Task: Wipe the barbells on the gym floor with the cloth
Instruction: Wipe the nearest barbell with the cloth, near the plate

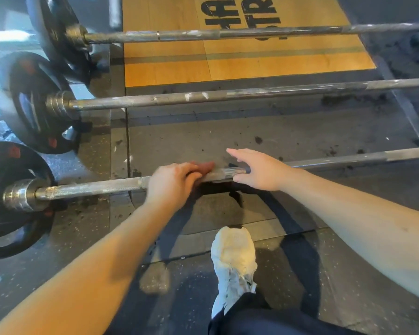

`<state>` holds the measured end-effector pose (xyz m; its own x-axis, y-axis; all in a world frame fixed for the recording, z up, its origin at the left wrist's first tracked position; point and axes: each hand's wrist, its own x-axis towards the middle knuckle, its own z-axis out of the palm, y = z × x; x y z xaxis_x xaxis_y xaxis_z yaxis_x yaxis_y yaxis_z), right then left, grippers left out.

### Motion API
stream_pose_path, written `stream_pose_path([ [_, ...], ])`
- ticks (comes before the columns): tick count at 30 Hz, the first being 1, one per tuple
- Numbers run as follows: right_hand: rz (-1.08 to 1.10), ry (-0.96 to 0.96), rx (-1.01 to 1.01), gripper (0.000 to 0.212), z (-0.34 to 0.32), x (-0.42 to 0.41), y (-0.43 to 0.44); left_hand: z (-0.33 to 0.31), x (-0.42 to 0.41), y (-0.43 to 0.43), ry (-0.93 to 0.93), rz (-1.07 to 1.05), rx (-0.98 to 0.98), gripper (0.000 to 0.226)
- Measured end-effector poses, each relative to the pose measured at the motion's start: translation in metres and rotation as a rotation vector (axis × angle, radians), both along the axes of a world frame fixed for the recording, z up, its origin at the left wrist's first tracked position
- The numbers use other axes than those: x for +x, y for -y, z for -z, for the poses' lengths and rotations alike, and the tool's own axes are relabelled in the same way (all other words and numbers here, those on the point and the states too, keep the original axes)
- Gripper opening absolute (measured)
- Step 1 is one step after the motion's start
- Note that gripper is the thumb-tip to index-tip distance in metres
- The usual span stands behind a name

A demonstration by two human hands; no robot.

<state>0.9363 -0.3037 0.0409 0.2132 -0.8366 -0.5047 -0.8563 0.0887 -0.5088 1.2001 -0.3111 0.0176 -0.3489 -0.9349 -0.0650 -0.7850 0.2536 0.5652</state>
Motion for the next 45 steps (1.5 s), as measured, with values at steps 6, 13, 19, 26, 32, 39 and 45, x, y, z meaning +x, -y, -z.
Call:
stream_pose_path([
  [6, -0.144, -0.014, 0.079, 0.066, 0.003, 0.021, 0.011, -0.004, 0.109, 0.001, 0.1, -0.379, 0.067, 0.034],
  [13, -0.3, -0.035, 0.292, 0.057, -0.001, 0.046, 0.04, -0.001, 0.106, -0.003, 0.03, -0.41, 0.098, 0.03],
  [19, -0.287, 0.001, 0.242, 0.053, 0.016, 0.046, 0.04, -0.003, 0.11, -0.002, 0.012, -0.379, 0.1, 0.028],
  [26, -0.258, -0.12, -0.319, 0.057, 0.049, 0.045, 0.001, 0.0, 0.114, -0.009, -0.056, -0.329, 0.019, 0.027],
  [32, -0.206, -0.17, -0.87, 0.049, 0.081, 0.049, -0.026, 0.004, 0.106, -0.019, -0.127, -0.169, -0.155, 0.024],
  [39, -0.326, -0.095, -0.104, 0.059, 0.027, 0.038, 0.024, 0.008, 0.094, -0.016, -0.123, -0.207, -0.167, 0.024],
  [45, -0.303, 0.072, 0.328, 0.052, 0.021, 0.042, 0.054, 0.004, 0.093, -0.014, -0.117, -0.236, -0.157, 0.02],
])
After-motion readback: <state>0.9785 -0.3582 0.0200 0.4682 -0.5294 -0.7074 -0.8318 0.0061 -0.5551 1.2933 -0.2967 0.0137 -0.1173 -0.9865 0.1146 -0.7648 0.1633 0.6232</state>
